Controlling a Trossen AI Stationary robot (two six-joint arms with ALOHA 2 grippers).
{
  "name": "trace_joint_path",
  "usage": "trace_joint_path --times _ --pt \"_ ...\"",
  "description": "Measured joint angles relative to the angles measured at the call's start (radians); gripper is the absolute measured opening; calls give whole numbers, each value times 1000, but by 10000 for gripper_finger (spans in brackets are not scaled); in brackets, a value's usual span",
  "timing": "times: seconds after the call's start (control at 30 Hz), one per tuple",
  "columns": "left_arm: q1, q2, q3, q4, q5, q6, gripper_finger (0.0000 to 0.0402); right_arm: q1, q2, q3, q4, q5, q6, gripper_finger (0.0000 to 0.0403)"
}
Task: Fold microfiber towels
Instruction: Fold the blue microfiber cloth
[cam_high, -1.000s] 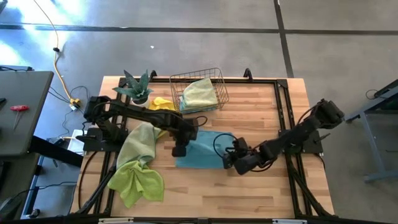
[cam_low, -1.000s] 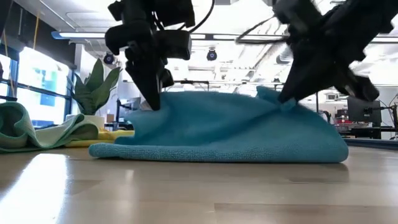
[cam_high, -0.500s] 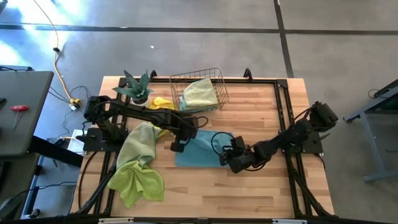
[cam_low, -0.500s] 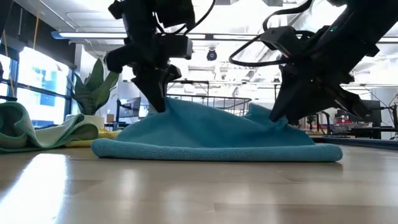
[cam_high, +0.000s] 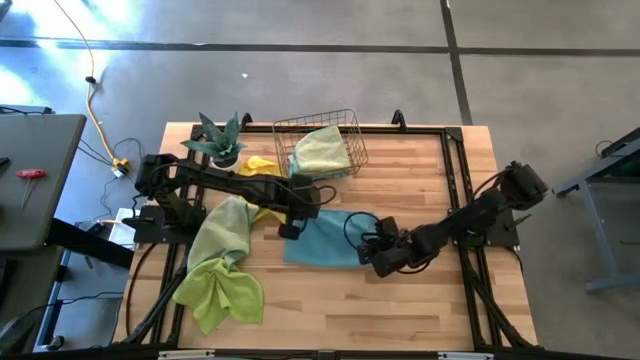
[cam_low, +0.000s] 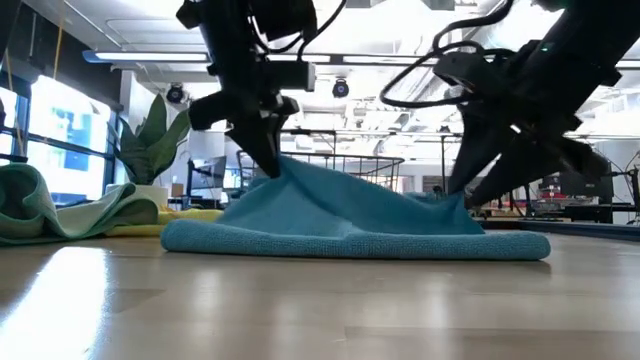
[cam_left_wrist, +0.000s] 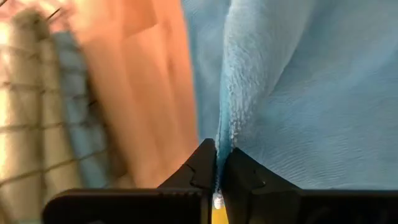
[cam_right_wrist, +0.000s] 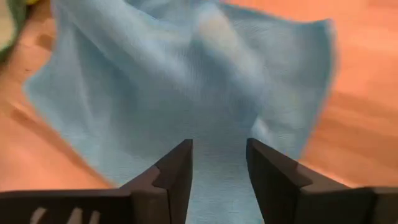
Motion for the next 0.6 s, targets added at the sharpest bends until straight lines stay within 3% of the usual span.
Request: trace_joint_path --times 0.1,0.3,0.47,0.6 --pt "1 0 0 -12 -16 -2 26 0 -36 0 -69 16 -23 144" --pt "-1 0 0 -11 87 -69 64 -1 -90 0 -104 80 -75 144" --pt "-8 0 0 -12 71 -98 103 -31 -80 1 -103 102 -79 144" --pt "-8 0 0 -20 130 -242 123 -71 -34 1 -90 103 -169 144"
